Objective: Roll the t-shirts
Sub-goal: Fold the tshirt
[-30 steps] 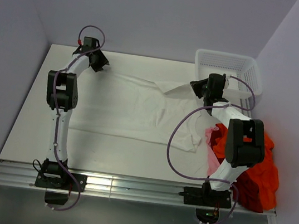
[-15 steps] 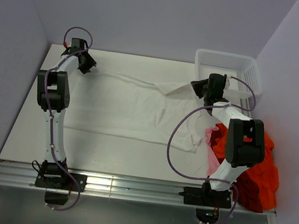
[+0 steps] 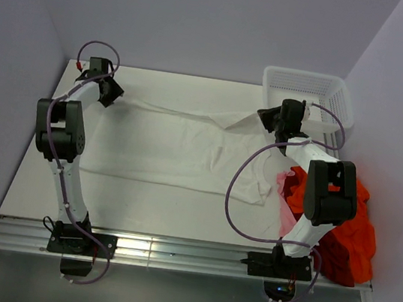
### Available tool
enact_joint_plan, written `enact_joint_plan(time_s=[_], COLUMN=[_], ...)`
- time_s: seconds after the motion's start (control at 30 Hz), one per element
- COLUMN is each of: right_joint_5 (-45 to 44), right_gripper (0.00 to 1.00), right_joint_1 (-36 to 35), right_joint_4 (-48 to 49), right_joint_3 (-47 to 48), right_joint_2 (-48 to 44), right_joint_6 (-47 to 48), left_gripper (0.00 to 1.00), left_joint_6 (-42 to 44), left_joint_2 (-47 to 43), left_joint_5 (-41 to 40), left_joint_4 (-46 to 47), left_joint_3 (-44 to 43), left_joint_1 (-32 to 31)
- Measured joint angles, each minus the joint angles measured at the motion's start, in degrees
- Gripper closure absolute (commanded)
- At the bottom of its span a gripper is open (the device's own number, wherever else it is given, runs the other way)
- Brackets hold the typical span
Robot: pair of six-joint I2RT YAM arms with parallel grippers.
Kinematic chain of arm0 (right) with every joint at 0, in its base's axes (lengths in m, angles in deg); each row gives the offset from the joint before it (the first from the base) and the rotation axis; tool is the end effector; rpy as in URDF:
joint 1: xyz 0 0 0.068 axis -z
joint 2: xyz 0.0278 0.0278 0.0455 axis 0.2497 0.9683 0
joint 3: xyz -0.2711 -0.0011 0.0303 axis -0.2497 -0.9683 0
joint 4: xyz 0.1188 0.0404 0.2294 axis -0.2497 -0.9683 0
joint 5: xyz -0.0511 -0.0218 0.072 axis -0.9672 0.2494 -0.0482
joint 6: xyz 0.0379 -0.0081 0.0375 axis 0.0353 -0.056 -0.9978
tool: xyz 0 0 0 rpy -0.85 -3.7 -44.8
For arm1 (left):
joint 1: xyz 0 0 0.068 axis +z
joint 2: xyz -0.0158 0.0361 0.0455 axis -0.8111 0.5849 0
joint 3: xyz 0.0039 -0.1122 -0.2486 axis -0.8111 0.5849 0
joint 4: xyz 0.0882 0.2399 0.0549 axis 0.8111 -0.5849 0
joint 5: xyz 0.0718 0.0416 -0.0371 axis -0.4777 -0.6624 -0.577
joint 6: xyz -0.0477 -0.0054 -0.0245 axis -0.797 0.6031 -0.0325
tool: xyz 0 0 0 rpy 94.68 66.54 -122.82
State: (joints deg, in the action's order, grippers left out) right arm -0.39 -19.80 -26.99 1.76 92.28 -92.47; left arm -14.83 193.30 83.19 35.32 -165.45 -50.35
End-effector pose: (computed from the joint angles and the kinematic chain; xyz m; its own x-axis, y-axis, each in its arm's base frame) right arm 0.3869 0.0376 0.2214 -0.3077 0.8587 -0.4098 0.3089 0.4975 0.8106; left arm 0.4798 0.0352 0.1881 -0.4207 -0.7492 -0.5116 -0.6123 0.6506 -0.4492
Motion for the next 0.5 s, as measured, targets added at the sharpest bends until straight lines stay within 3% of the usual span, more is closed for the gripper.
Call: enact_joint_plan(time_s=[0.5], right_joint_5=[0.4], right_gripper=[1.0], right_joint_1=[0.0], right_joint_4=[0.0], right_joint_3=[0.0], right_joint_2=[0.0], right_joint_6=[0.0], left_gripper=[0.46], left_joint_6=[0.0], left_joint_2=[-2.1], left_joint_5=[-0.4], left_joint_4=[-1.1], left_joint_3=[2.9], left_joint_1=[0.0])
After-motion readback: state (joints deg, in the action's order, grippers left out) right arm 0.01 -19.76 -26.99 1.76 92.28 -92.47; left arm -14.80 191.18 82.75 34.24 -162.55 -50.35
